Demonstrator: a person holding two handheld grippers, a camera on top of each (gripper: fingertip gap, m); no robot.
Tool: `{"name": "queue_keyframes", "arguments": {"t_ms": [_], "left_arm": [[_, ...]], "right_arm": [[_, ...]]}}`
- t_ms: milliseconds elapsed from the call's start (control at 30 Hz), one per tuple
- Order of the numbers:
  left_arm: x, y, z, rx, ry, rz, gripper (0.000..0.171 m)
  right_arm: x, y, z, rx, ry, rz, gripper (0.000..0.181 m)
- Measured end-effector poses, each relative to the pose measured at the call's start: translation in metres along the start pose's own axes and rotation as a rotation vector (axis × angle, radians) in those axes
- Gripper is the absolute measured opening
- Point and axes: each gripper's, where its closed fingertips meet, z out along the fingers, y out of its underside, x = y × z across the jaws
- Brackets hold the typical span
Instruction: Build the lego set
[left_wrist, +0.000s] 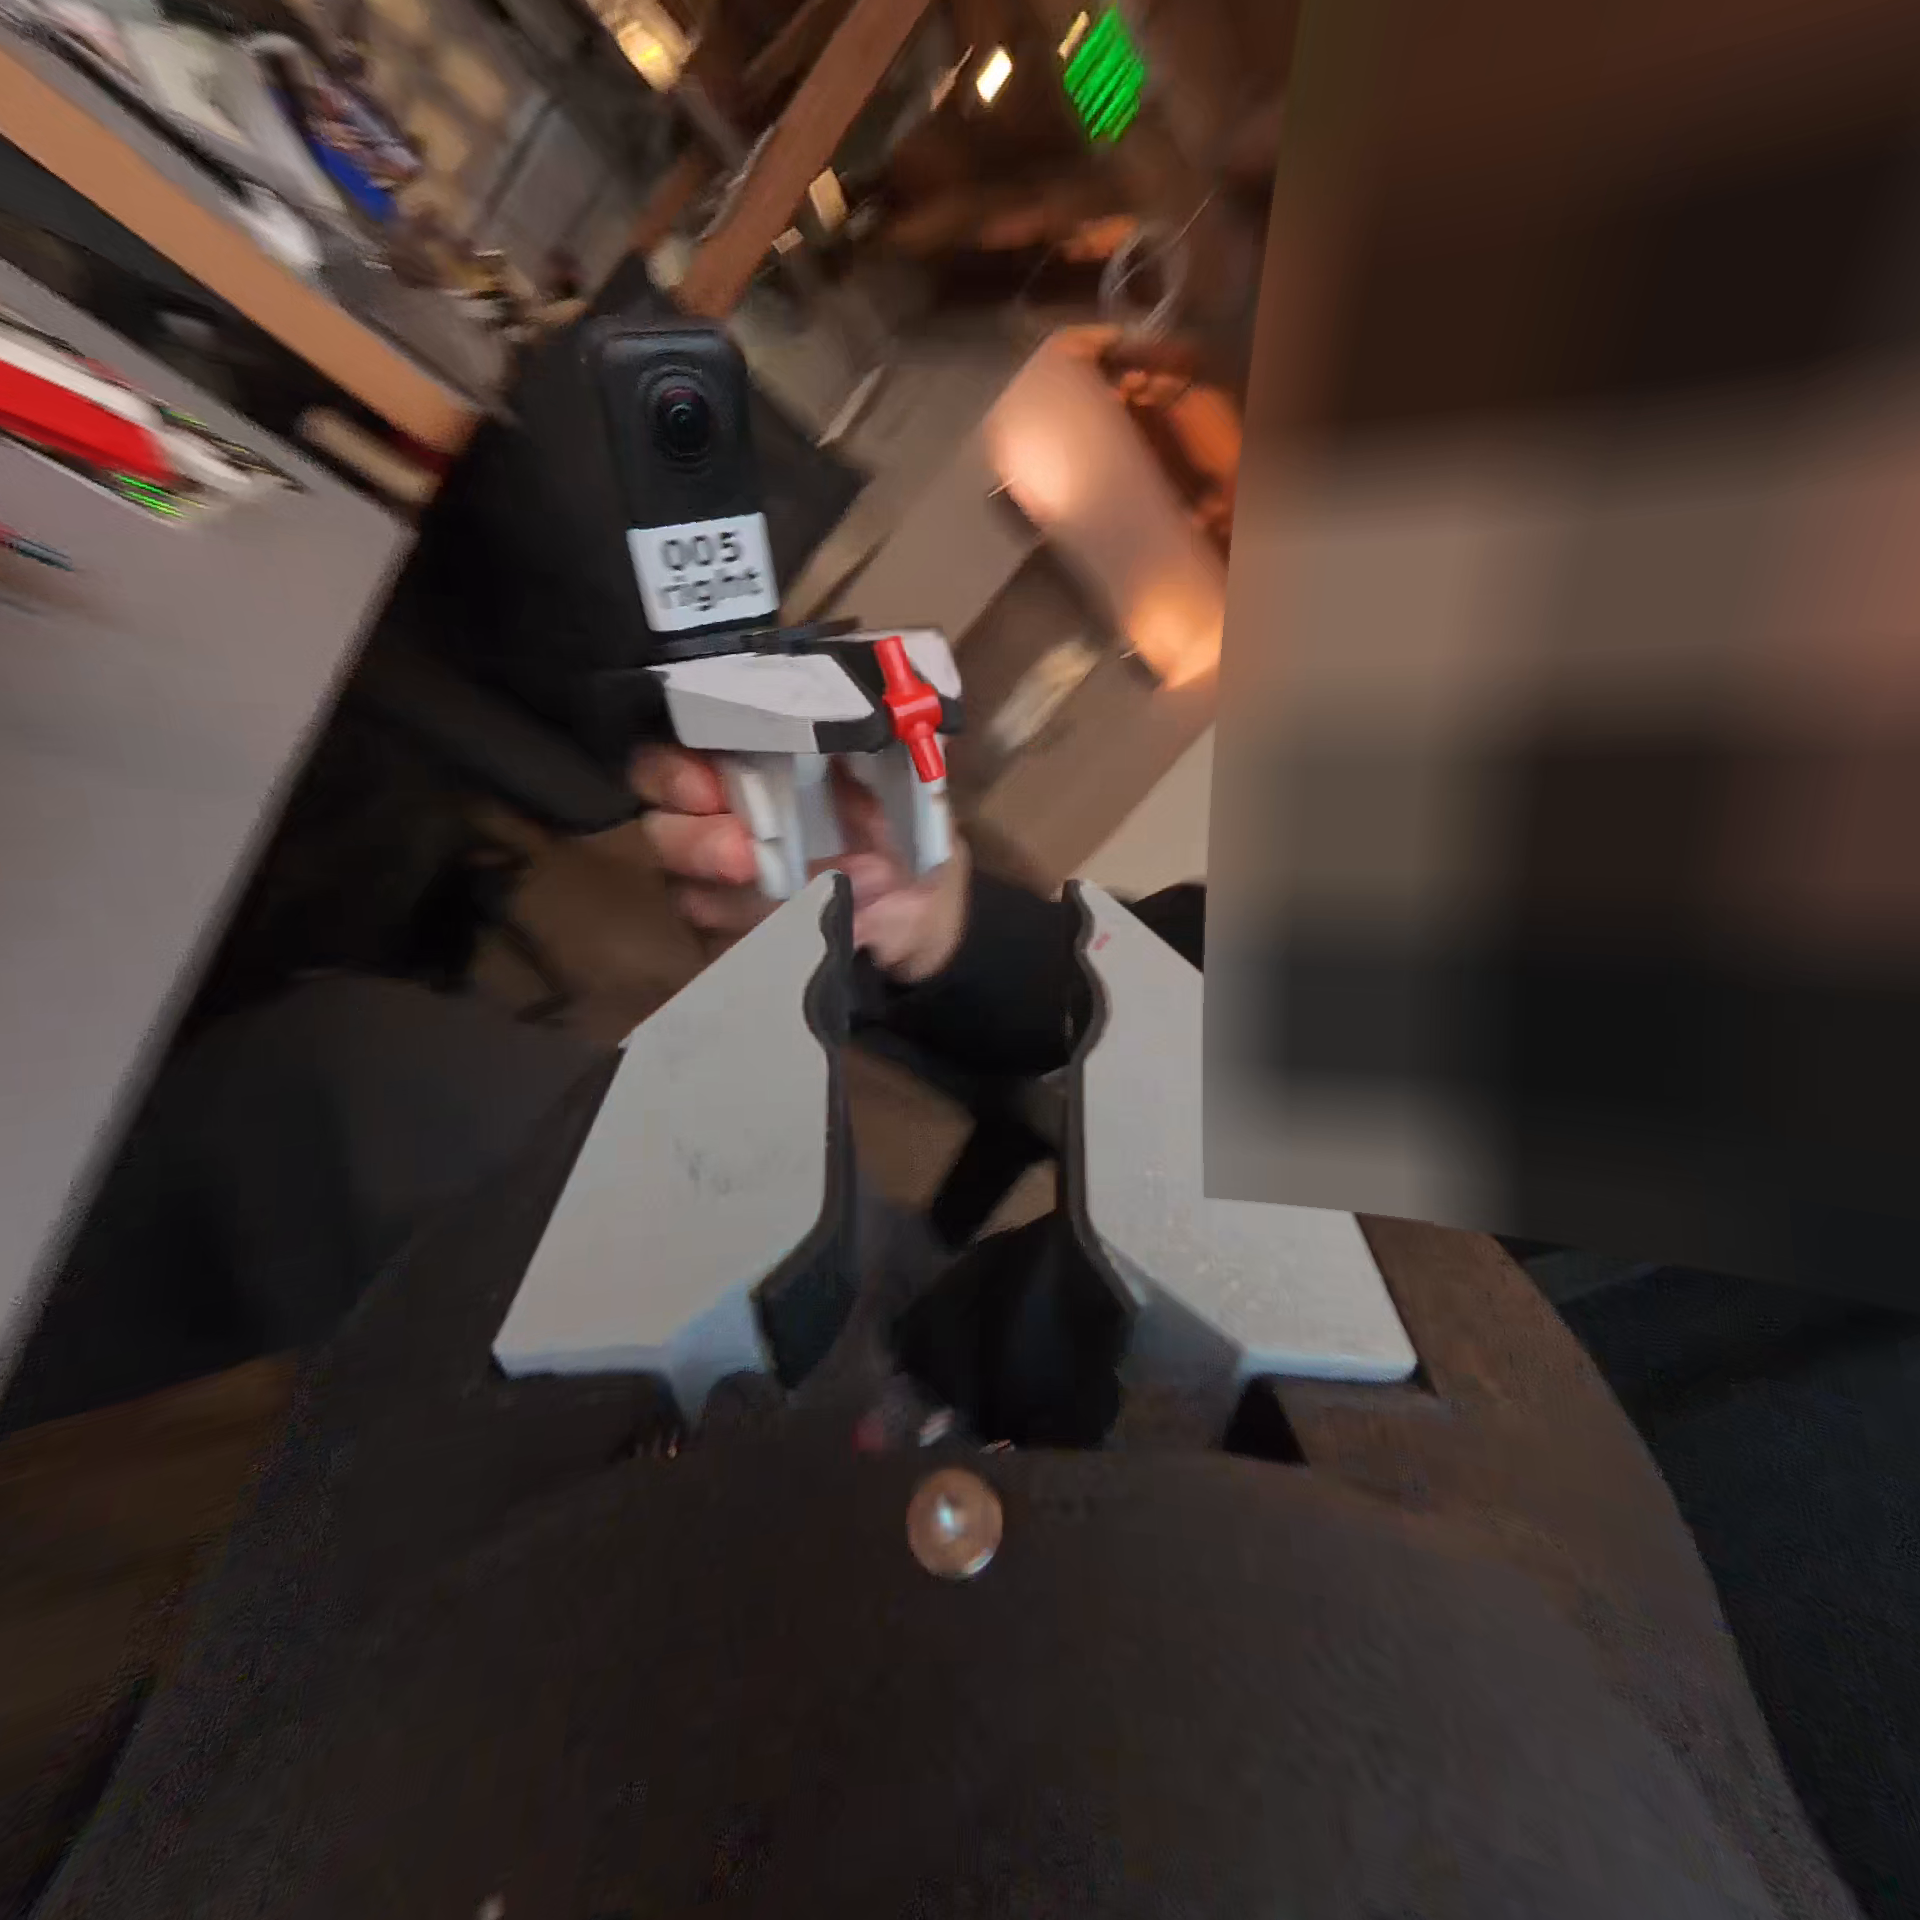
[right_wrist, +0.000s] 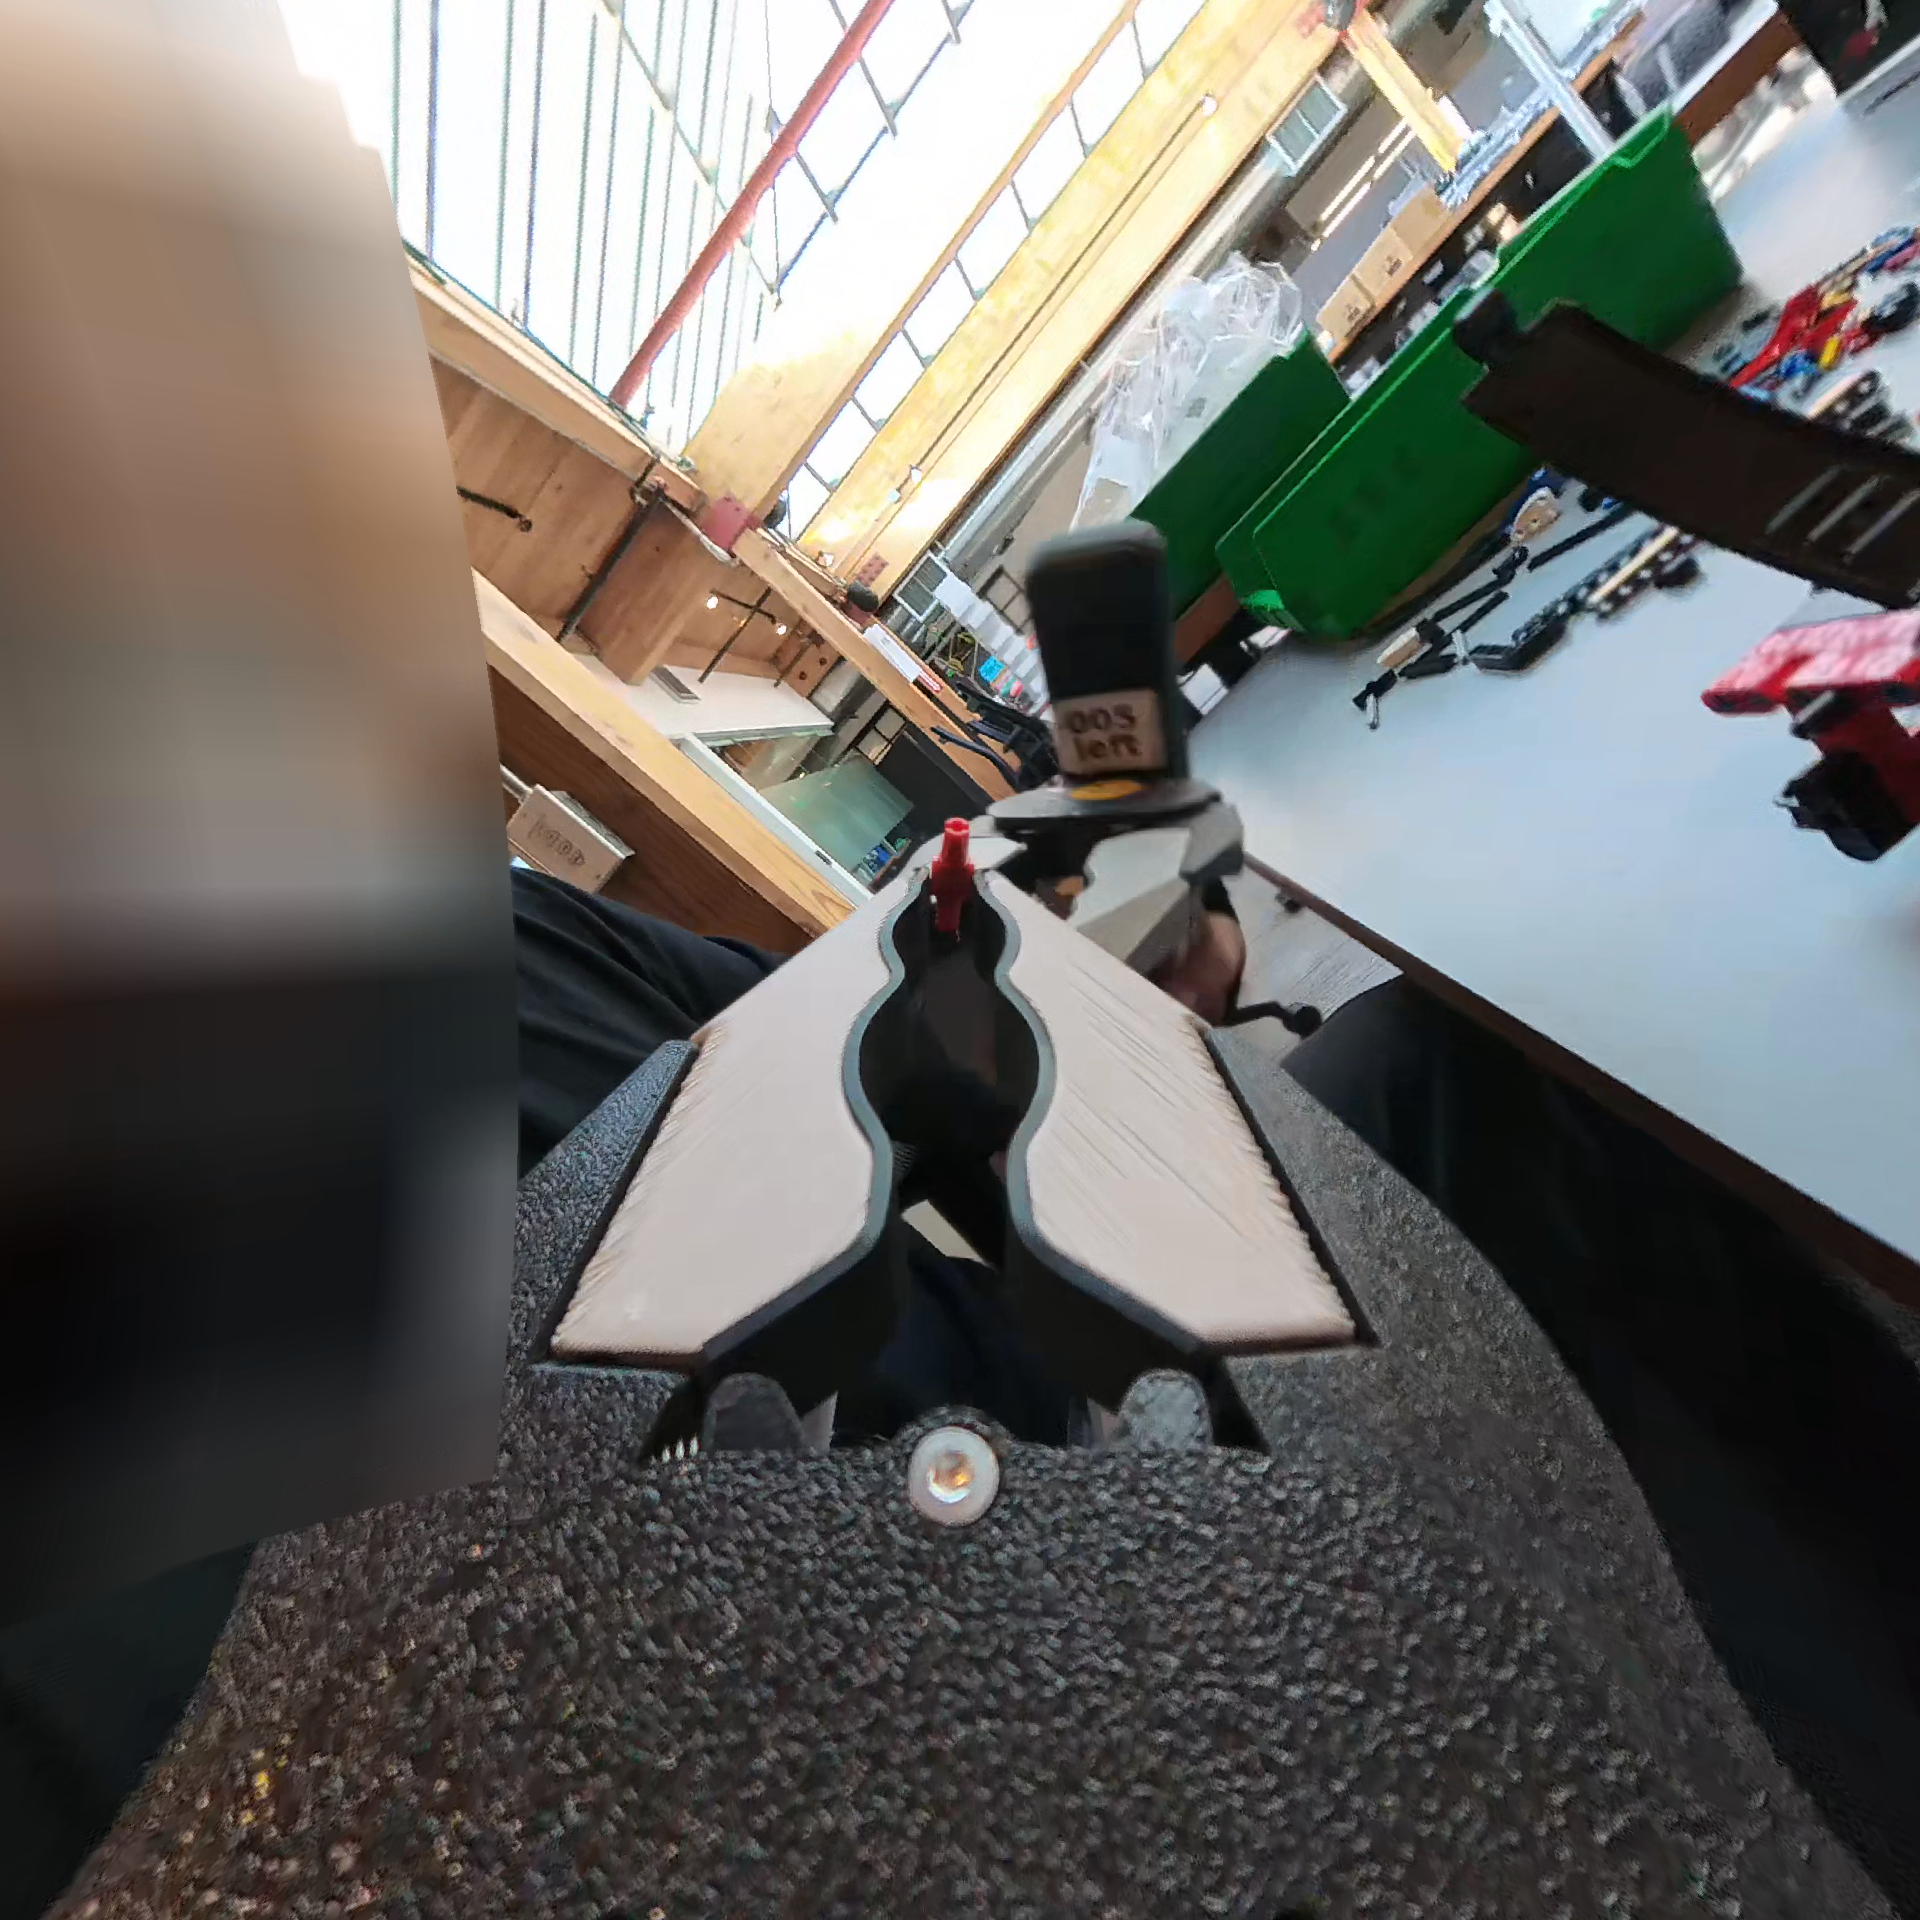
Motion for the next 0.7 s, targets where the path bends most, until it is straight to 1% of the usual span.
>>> {"name": "queue_keyframes", "arguments": {"t_ms": [67,133,167,233,300,467,500,600,700], "left_arm": [[-0.012,0.005,-0.005,-0.125,-0.184,0.215,0.040],[-0.023,0.007,-0.013,-0.229,-0.343,0.413,0.045],[-0.027,0.007,-0.016,-0.265,-0.401,0.490,0.049],[-0.033,0.008,-0.021,-0.321,-0.472,0.590,0.050],[-0.033,0.010,-0.021,-0.354,-0.488,0.644,0.050],[-0.029,0.017,-0.017,-0.399,-0.471,0.739,0.049],[-0.027,0.020,-0.016,-0.413,-0.454,0.753,0.044],[-0.031,0.026,-0.017,-0.449,-0.480,0.825,0.028],[-0.032,0.031,-0.016,-0.472,-0.497,0.898,0.025]], "right_arm": [[0.004,0.002,-0.003,-0.009,0.004,0.056,0.006],[0.008,0.010,-0.004,-0.047,0.010,0.098,0.005],[0.009,0.014,-0.003,-0.072,0.011,0.117,0.005],[0.010,0.022,-0.002,-0.113,0.006,0.148,0.005],[0.013,0.029,-0.001,-0.147,0.013,0.166,0.005],[0.018,0.044,0.000,-0.213,0.030,0.193,0.004],[0.019,0.046,0.000,-0.221,0.032,0.201,0.004],[0.022,0.056,0.000,-0.267,0.035,0.216,0.003],[0.024,0.060,0.000,-0.284,0.033,0.230,0.003]]}}
